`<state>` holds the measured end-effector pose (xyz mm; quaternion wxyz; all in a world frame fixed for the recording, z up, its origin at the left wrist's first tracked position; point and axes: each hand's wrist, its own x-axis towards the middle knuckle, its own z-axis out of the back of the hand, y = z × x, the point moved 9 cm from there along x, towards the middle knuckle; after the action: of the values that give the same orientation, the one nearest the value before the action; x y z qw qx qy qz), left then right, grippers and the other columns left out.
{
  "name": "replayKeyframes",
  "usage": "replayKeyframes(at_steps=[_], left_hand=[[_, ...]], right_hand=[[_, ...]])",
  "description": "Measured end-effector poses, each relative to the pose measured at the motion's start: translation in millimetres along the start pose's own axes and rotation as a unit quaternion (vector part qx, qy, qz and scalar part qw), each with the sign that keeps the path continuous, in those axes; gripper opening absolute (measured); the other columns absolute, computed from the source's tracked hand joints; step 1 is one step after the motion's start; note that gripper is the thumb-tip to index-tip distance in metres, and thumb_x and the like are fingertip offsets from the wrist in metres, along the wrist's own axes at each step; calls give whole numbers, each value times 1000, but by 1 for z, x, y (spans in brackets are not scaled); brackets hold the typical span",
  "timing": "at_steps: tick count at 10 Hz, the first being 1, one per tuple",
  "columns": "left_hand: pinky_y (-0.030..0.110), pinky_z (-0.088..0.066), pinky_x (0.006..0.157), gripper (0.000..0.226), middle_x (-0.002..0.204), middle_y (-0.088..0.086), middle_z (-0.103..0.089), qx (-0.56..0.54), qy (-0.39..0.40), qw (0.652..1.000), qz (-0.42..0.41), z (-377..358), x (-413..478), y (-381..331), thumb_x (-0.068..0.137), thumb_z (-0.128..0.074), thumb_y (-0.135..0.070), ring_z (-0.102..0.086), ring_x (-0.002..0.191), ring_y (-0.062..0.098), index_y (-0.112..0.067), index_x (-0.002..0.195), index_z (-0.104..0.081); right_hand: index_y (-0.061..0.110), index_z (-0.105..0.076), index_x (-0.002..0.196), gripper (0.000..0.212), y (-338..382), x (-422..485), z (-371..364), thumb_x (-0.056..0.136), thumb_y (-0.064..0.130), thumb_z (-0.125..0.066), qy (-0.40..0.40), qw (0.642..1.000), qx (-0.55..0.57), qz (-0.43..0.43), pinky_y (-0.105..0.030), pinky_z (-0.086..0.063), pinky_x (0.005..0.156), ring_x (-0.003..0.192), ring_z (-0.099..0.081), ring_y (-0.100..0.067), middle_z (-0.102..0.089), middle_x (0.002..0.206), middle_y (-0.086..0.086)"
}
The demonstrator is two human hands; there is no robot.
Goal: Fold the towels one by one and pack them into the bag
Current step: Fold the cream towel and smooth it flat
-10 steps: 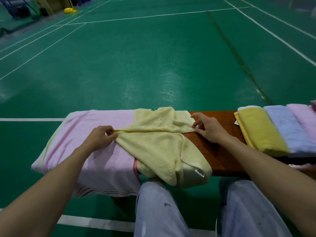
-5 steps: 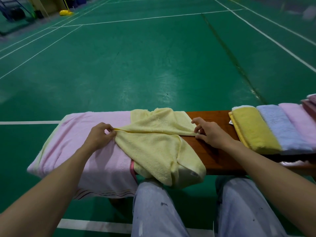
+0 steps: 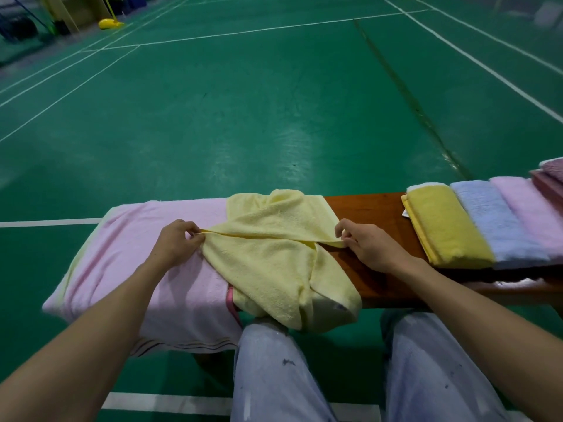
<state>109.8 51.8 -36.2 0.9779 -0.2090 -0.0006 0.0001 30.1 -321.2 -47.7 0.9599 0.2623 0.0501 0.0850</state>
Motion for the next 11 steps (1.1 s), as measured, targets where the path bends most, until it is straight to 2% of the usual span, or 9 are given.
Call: replayKeyframes(at_steps=[1,2,3,4,5,6,7,10,11], left_hand=[[30,-35,78,13,98,9,-60,1,2,1000,3,-1,0,1,90,-64,-19,-49,89,21,-7,95,-69],[30,-36,78,14,100,10,-61,0,3,1000,5,-1,0,1,90,-64,-18,-49,90,22,-7,96,-69],[31,-36,77,15,101,11,-61,1,2,1000,5,-1,0,0,90,-64,-19,-49,90,22,-6,96,-69],[31,-37,77,15,101,11,-61,-2,4,1000,6,0,0,1,90,-64,-19,-50,90,23,-6,97,-69],[31,-36,77,15,102,12,-62,-2,4,1000,6,0,-1,1,90,-64,-20,-50,90,23,-7,97,-69],[31,-37,77,15,101,11,-62,-5,3,1000,6,0,-1,1,90,-64,-20,-50,90,23,-7,96,-69],[31,-37,77,14,102,11,-62,-7,-5,1000,8,3,-1,4,90,-64,-20,-50,90,23,-7,95,-69],[32,-38,77,12,106,14,-62,-8,-27,999,24,13,8,19,90,-66,-18,-57,91,28,-7,95,-69],[33,-40,79,13,109,15,-62,-11,-18,999,33,10,12,19,91,-64,-16,-57,97,31,-6,98,-69]], right_hand=[[25,-52,111,13,8,-5,-3,102,16,-48,0,999,31,8,-25,-56,76,88,-62,-15,-67,114,-3],[27,-45,107,16,21,-10,-4,99,15,-53,-11,998,65,19,-21,-54,69,81,-61,-11,-65,107,1],[27,-44,105,18,32,-13,-9,98,16,-56,-5,995,99,27,-30,-59,80,87,-64,-14,-63,102,2],[28,-42,108,27,39,-16,-19,94,20,-64,24,993,118,18,-28,-58,81,89,-63,-11,-62,104,3],[29,-37,109,48,41,-20,-27,82,31,-77,40,993,110,10,-24,-56,80,90,-60,-9,-58,104,6],[30,-36,109,63,44,-25,-29,70,41,-85,33,996,86,14,-26,-54,84,95,-57,-10,-53,106,9],[31,-37,109,68,42,-27,-31,65,44,-87,33,996,88,3,-28,-54,87,100,-55,-11,-50,111,10],[26,-41,103,54,14,-1,-13,72,29,-85,10,995,91,-50,-27,-48,82,99,-55,-13,-53,105,8],[25,-43,102,48,5,12,-7,76,23,-83,13,993,103,-56,-25,-47,78,93,-57,-12,-55,99,7]])
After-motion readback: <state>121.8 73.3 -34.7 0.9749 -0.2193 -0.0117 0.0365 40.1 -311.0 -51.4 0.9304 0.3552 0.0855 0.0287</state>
